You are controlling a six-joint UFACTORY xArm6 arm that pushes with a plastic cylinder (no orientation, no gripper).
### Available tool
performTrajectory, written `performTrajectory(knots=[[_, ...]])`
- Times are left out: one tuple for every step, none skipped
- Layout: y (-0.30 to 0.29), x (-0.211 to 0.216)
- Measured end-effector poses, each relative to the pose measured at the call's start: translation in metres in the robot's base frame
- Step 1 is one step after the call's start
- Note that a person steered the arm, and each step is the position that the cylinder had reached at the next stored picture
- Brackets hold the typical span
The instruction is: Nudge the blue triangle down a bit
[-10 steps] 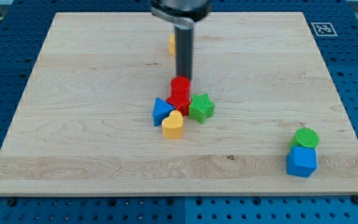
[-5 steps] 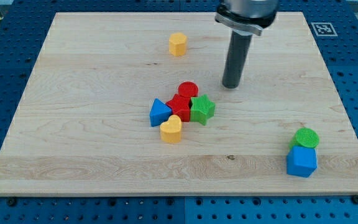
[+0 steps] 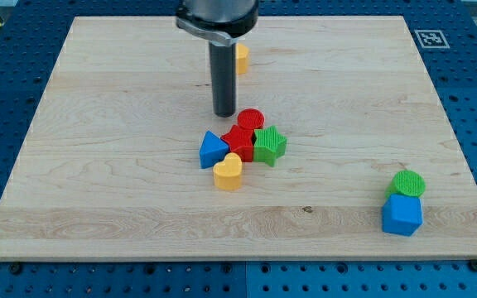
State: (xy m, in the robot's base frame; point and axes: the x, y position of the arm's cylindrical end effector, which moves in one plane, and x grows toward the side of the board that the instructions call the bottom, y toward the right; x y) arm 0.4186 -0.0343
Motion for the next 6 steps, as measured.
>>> performTrajectory(knots=[[-0.014, 0.028], [-0.025, 0.049], [-0.031, 0.057], [-0.036, 0.062], [-0.014, 0.071], [0.054, 0.070]])
